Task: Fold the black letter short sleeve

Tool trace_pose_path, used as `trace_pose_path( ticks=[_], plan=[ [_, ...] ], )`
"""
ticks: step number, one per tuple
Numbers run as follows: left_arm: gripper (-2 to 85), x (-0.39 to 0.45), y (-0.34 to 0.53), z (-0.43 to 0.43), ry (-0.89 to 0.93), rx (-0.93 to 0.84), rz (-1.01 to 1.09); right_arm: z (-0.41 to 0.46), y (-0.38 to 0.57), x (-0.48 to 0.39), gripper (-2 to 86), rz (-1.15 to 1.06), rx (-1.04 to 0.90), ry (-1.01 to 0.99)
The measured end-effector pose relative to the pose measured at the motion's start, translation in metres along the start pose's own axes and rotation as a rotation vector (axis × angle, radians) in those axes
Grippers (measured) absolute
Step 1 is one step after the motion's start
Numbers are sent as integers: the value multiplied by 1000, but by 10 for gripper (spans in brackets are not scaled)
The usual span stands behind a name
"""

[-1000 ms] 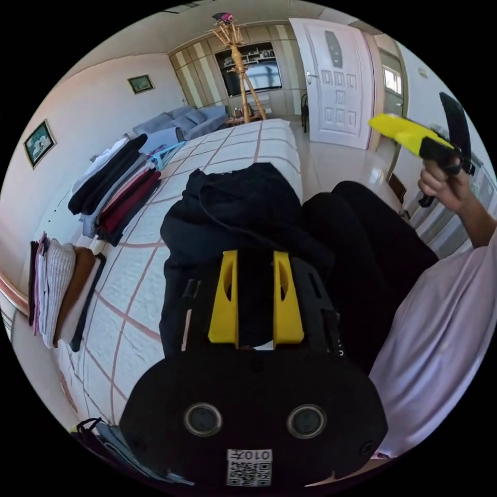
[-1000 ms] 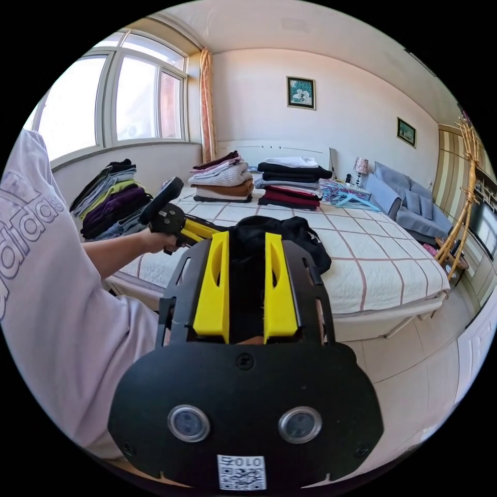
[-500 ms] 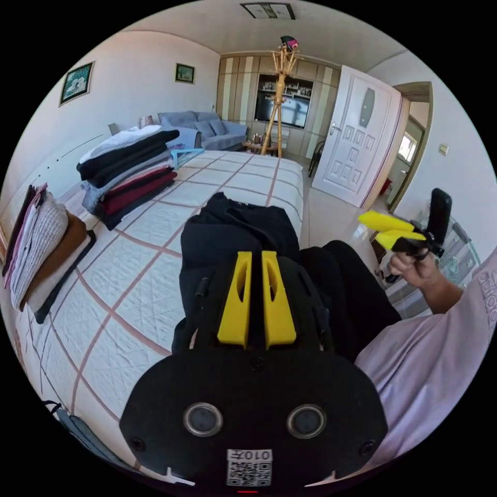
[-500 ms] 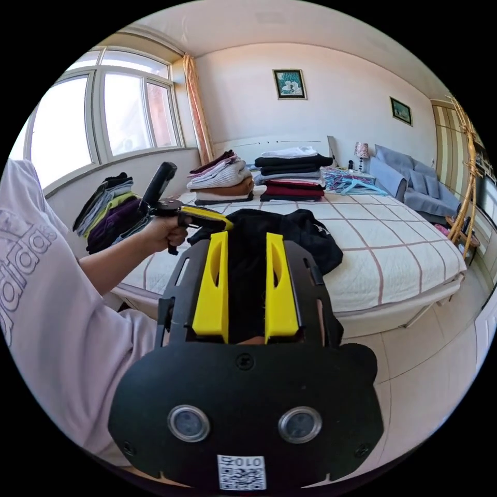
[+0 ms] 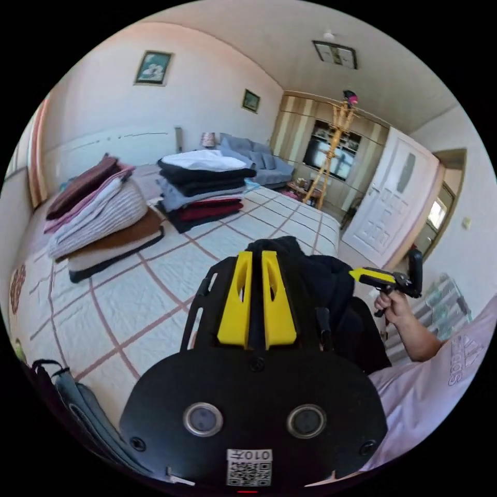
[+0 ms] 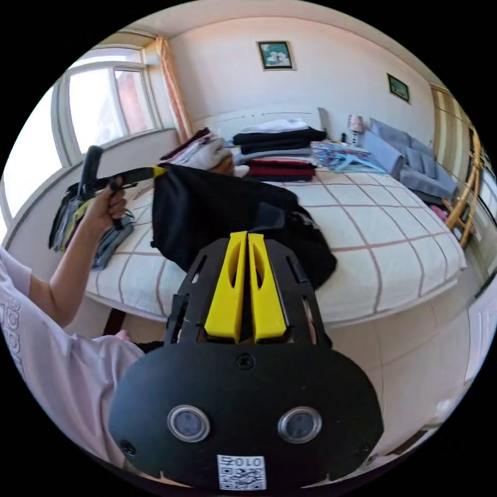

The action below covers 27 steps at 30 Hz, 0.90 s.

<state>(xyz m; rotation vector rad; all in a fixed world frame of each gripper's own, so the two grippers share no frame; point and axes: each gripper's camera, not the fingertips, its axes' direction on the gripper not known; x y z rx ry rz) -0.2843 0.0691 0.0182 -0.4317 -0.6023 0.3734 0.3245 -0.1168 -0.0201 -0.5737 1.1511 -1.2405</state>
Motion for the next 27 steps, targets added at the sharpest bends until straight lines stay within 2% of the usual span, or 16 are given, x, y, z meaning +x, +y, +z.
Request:
trace_pose_path(
  ticks=[2,3,5,7,10,15,19,22,27],
  plan=[
    [89,-36,3,4,-98,-39,-134,2,7,25,35,96,-47,20],
    [104,-52,5,14,-165,-124,-177,8,13,42,38,170,-105,26],
    [127,-62,14,18,-215,-194,-197,17,23,62,47,229,-195,2],
    [146,-56,22,11,-212,-170,-186,13,38,77,67,300,-201,8],
    [169,-18,26,0,-211,-170,-46,-2,42,75,87,322,-148,45],
    [198,47,0,8,-58,-167,-10,-25,12,17,93,121,-1,88],
    [197,77,-19,53,-140,-203,7,-24,-10,-33,94,-7,44,39],
    [176,85,-37,80,-270,-215,33,-19,-15,-62,93,-90,-4,15],
    [60,61,-77,82,-363,-235,-5,-27,-3,-89,86,-193,14,37]
  ],
)
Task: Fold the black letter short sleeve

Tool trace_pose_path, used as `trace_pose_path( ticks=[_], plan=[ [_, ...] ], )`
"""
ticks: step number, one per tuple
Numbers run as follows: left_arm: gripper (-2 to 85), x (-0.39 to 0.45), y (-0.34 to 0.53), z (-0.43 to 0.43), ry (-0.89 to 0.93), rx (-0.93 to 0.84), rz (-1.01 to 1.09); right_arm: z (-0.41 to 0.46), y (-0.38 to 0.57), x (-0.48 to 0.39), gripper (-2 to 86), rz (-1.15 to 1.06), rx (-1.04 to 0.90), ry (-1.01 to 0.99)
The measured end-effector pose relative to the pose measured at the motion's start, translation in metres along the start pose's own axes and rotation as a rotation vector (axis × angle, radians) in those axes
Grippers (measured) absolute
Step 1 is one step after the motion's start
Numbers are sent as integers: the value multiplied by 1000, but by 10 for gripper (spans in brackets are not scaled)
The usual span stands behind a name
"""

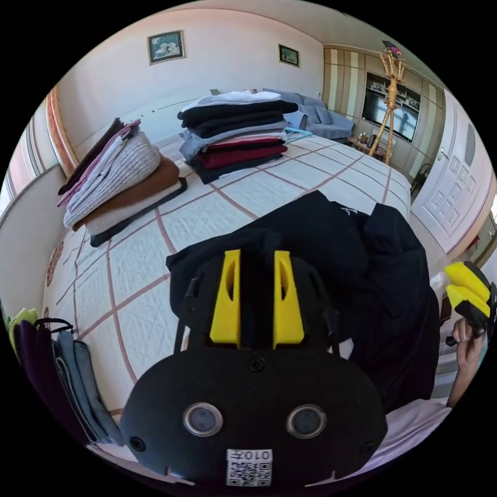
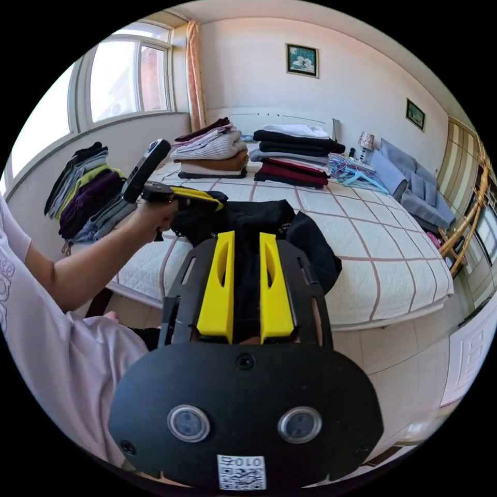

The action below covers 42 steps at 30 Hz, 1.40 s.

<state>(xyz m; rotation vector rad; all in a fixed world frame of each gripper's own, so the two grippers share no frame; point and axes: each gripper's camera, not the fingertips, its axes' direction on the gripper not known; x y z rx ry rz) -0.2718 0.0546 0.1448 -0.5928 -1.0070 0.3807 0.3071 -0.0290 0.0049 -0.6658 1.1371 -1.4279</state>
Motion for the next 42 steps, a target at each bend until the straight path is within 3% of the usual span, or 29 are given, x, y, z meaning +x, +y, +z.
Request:
trace_pose_path(
  ticks=[9,18,21,23,29,31,37,42],
  plan=[
    [2,-112,28,-144,311,268,-100,16,-15,-35,133,-220,-51,47],
    [-1,-151,53,-249,319,343,-149,90,-56,-78,126,-518,-218,189],
    [-1,-143,54,-258,306,313,-145,121,-45,-83,82,-566,-344,258],
    [-1,-139,54,-265,278,296,-154,112,-41,-82,55,-543,-329,239],
    [-1,-135,32,-310,251,367,-182,18,-70,-24,42,-359,-195,199],
    [-2,-126,13,-338,242,431,-139,-55,-97,10,40,-260,-51,221],
    [-1,-84,-58,-471,214,708,48,-250,-131,58,38,-68,327,301],
    [-1,-32,-99,-609,96,880,201,-361,-127,40,37,-80,490,449]
  ],
)
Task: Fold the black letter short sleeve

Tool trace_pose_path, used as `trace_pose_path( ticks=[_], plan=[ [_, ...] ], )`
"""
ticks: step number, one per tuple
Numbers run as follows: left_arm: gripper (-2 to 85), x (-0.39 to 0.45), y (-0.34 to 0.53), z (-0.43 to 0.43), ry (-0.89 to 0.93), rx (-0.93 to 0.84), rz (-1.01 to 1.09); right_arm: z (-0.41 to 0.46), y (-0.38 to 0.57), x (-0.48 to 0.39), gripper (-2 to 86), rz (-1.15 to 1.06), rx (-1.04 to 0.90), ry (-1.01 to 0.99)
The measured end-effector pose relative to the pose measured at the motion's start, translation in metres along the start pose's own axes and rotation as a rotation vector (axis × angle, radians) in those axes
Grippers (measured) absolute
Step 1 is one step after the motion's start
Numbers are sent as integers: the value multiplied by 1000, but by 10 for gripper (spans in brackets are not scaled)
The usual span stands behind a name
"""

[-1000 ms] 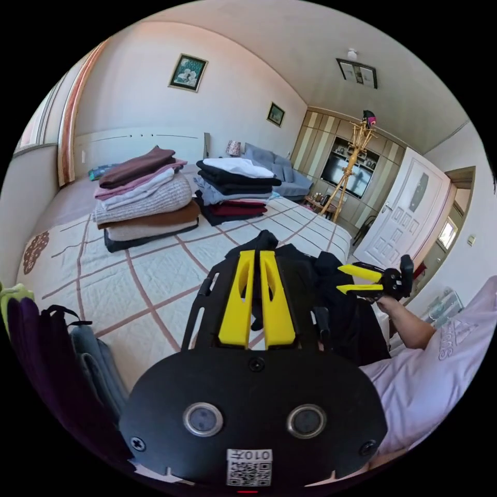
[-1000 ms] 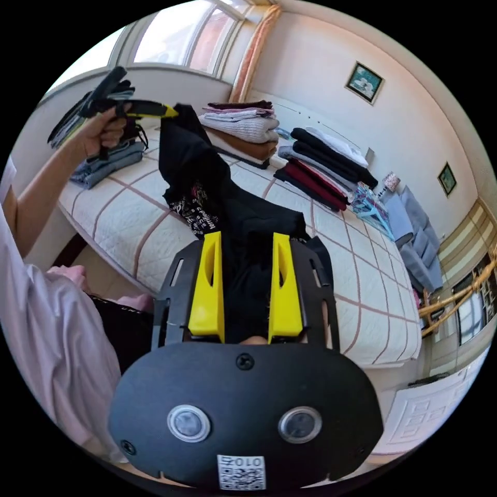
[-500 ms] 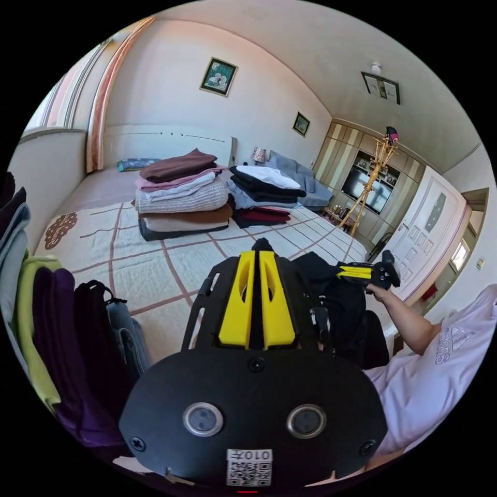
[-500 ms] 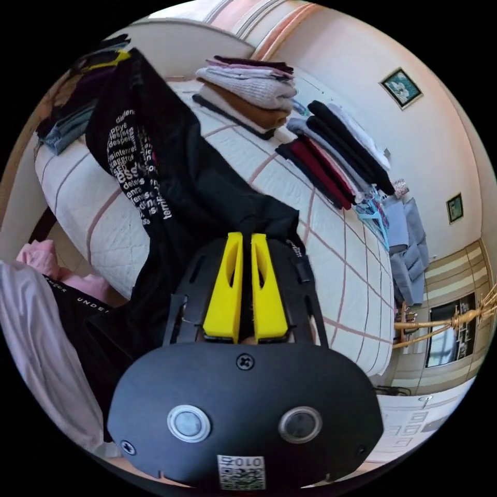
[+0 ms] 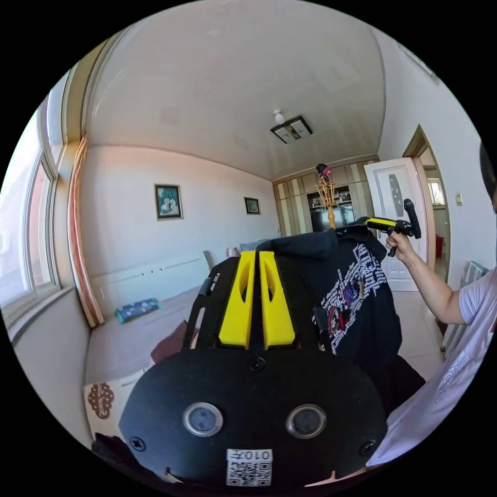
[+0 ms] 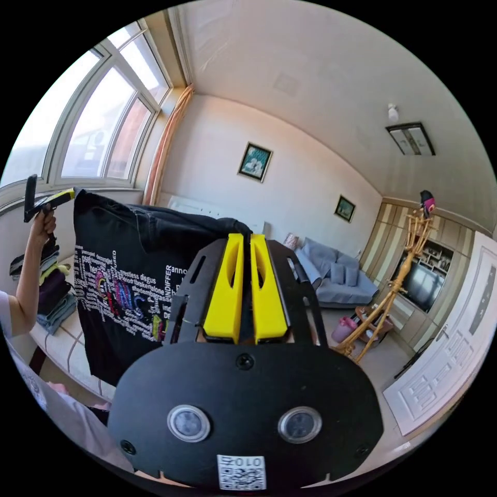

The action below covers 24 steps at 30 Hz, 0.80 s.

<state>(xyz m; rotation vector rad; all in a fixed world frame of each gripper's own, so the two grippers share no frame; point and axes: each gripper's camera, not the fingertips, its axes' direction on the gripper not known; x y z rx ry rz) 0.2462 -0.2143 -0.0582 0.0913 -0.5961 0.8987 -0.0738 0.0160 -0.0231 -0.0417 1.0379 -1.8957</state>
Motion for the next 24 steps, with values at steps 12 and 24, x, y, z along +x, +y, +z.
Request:
trace_pose_path(
  ticks=[12,24],
  plan=[
    [-2,98,-100,-131,-153,165,154,-155,15,1,39,-48,174,11],
    [-2,161,-100,-218,-260,281,313,-224,37,-30,38,-108,351,121]
  ],
)
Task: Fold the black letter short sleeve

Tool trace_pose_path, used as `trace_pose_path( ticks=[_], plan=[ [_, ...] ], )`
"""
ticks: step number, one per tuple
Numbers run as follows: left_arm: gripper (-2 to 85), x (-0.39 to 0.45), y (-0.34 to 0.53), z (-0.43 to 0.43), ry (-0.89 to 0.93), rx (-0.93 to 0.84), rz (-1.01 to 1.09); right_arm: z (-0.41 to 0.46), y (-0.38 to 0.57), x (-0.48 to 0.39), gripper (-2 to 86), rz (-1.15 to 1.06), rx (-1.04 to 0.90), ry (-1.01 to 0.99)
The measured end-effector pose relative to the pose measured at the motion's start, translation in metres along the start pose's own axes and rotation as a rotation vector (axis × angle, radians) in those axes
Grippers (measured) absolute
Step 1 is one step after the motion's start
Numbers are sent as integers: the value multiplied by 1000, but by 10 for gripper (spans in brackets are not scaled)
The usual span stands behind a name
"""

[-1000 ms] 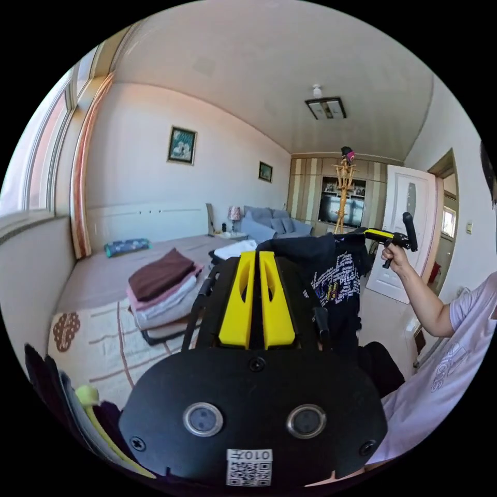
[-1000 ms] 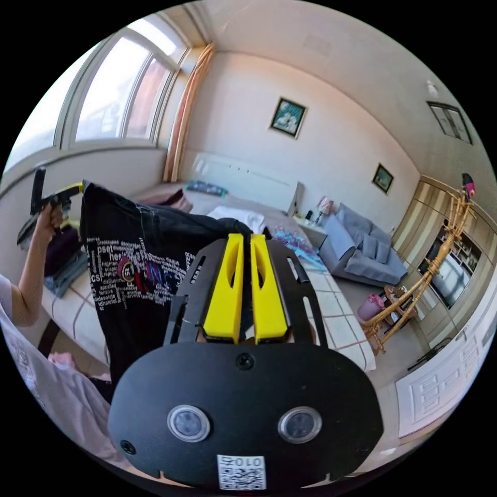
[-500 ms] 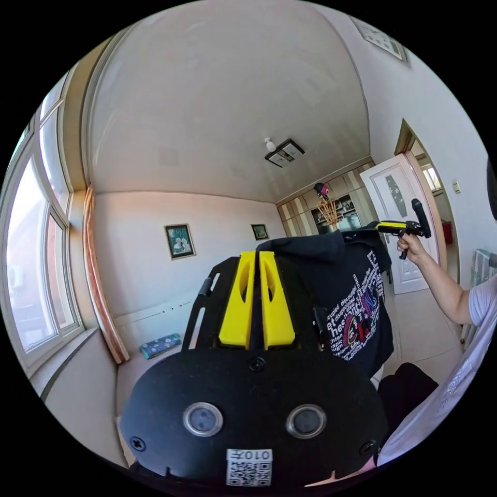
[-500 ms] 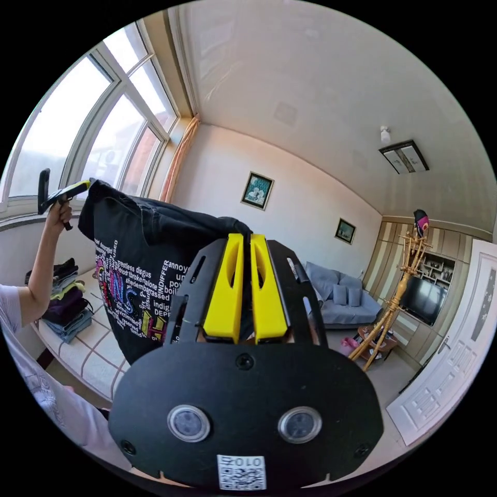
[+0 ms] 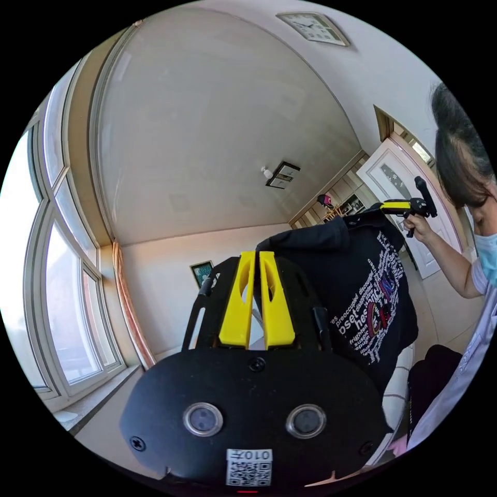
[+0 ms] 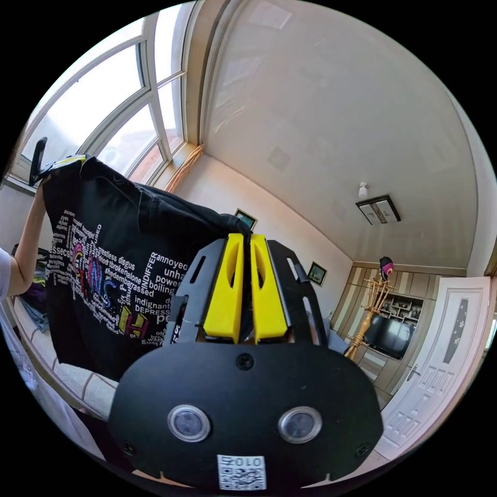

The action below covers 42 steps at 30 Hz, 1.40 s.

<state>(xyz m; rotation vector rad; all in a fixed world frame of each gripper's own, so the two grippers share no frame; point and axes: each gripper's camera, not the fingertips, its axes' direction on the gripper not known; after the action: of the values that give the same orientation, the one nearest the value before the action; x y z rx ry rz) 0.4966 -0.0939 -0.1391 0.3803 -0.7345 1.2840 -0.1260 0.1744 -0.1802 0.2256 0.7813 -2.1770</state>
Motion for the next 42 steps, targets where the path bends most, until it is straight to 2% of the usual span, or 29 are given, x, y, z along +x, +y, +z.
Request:
trace_pose_path(
  ticks=[4,8,10,14,16,17,19,20,21,23,25,28,33,39,42],
  plan=[
    [-2,1,19,19,-10,-48,-3,38,15,-11,39,-8,-37,-27],
    [-1,-1,80,86,27,-211,-53,108,43,-25,39,-17,-145,-72],
    [-1,0,122,129,57,-320,-79,172,75,-39,39,-25,-249,-118],
    [1,12,259,254,150,-626,-151,294,149,-70,40,-56,-474,-190],
    [4,26,332,310,186,-761,-185,386,216,-91,44,4,-623,-247],
    [7,38,384,345,177,-855,-212,410,235,-97,47,25,-660,-264],
    [15,57,459,386,24,-1034,-211,499,319,-120,63,122,-871,-287],
    [25,67,503,401,-44,-1130,-216,516,338,-125,68,148,-928,-305],
    [39,76,536,404,-13,-1184,-249,536,369,-132,73,210,-1002,-361],
    [56,83,558,390,24,-1171,-269,542,394,-138,82,266,-1006,-402],
    [71,86,573,362,50,-1181,-274,529,417,-143,95,204,-1004,-386],
    [97,88,600,306,222,-1257,-331,498,455,-139,121,141,-1060,-394],
    [132,94,637,198,490,-1359,-584,443,529,-122,152,223,-1207,-537],
    [148,107,687,140,547,-1469,-794,418,603,-117,176,412,-1359,-641],
    [141,103,694,141,539,-1459,-807,429,619,-116,174,508,-1391,-706]
  ],
)
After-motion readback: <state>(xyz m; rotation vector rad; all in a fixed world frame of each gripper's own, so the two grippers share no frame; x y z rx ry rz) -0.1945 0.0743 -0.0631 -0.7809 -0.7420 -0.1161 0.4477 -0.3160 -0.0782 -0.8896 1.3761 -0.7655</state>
